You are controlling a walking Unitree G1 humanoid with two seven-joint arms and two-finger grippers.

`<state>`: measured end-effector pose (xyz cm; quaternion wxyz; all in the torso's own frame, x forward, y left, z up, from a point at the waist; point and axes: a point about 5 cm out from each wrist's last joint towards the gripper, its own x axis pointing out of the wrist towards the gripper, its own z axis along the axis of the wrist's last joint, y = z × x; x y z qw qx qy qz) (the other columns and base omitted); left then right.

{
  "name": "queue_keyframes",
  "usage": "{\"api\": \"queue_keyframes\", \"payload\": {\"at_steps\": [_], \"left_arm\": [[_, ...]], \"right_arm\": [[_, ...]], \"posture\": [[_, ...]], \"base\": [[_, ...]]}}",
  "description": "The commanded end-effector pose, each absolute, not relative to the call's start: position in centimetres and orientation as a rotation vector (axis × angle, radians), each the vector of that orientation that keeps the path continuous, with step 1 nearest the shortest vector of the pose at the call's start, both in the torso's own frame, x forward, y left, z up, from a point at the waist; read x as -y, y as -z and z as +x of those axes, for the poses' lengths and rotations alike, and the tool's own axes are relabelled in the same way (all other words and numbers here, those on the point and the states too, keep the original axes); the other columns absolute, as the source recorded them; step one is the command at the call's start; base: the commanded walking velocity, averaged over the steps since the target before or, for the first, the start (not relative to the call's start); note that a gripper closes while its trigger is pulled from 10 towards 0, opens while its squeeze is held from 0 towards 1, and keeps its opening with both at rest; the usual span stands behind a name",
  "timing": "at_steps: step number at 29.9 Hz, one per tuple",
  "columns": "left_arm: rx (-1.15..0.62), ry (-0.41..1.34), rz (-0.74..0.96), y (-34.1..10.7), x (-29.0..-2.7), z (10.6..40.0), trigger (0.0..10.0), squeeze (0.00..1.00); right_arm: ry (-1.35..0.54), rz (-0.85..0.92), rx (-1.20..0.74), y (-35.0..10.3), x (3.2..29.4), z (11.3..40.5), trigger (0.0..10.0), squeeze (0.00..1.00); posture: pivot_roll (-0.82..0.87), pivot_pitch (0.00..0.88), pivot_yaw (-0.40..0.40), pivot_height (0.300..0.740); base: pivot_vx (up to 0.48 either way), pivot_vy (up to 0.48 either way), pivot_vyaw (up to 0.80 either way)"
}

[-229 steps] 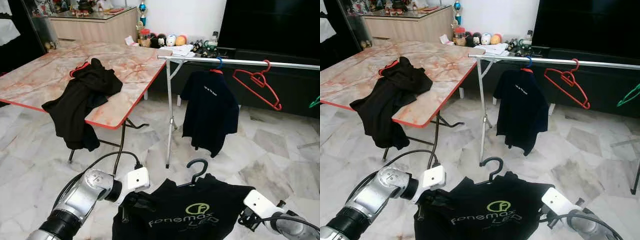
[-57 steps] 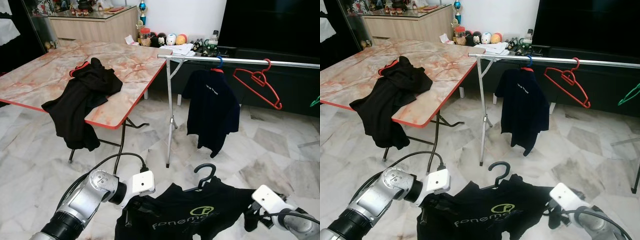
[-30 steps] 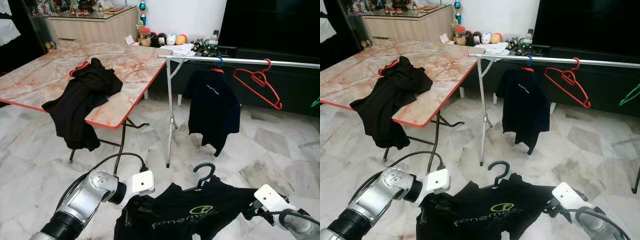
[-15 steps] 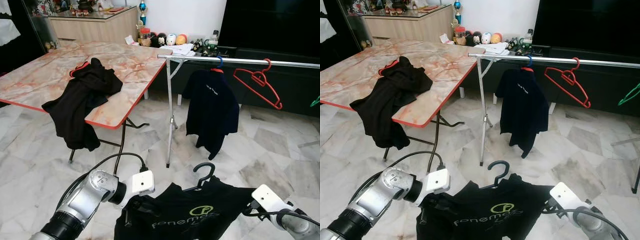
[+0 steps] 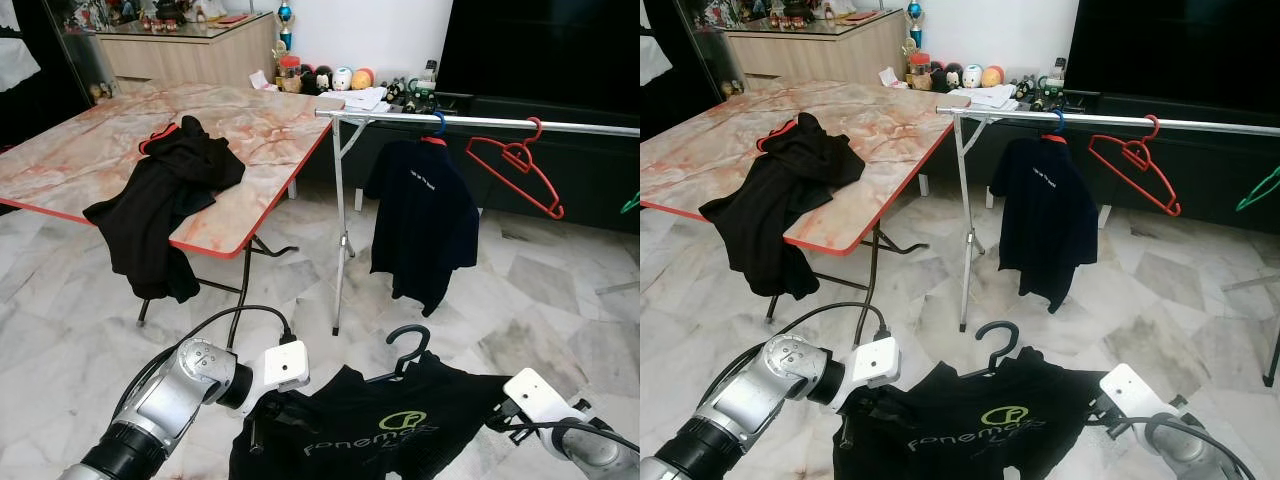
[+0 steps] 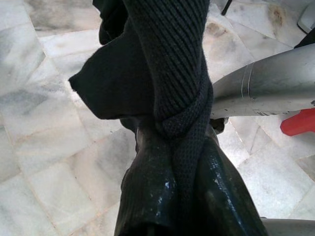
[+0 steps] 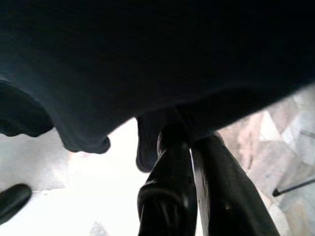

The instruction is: Hang hanger

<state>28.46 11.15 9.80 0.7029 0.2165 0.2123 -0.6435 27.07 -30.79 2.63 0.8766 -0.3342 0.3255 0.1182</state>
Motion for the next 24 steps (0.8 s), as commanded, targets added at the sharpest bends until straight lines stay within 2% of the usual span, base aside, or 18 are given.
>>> {"api": "queue_keyframes", "payload": {"at_steps": [1,8,16,24], "left_arm": [[-0.413,1.441,0.485,-11.0,-10.8,28.8,0.0,0.0],[-0.42,1.436,0.487,-10.8,-10.9,28.8,0.0,0.0],[-0.528,1.329,0.65,-8.3,-12.6,29.4,0.0,0.0],[-0.556,1.271,0.69,-7.0,-12.8,29.6,0.0,0.0]], "right_arm": [[-0.251,-0.674,-0.671,-2.7,30.6,27.3,0.0,0.0],[-0.217,-0.649,-0.625,-3.4,30.7,27.8,0.0,0.0],[-0.139,-0.632,-0.496,-6.6,32.0,29.5,0.0,0.0],[-0.159,-0.631,-0.401,-9.1,31.8,30.9,0.0,0.0]], "posture": [[-0.04,0.016,0.051,0.74],[-0.04,0.015,0.051,0.74],[-0.04,0.016,0.051,0.74],[-0.06,0.013,0.048,0.74]], "base": [[0.0,0.0,0.0],[0.0,0.0,0.0],[0.0,0.0,0.0],[0.0,0.0,0.0]]}}
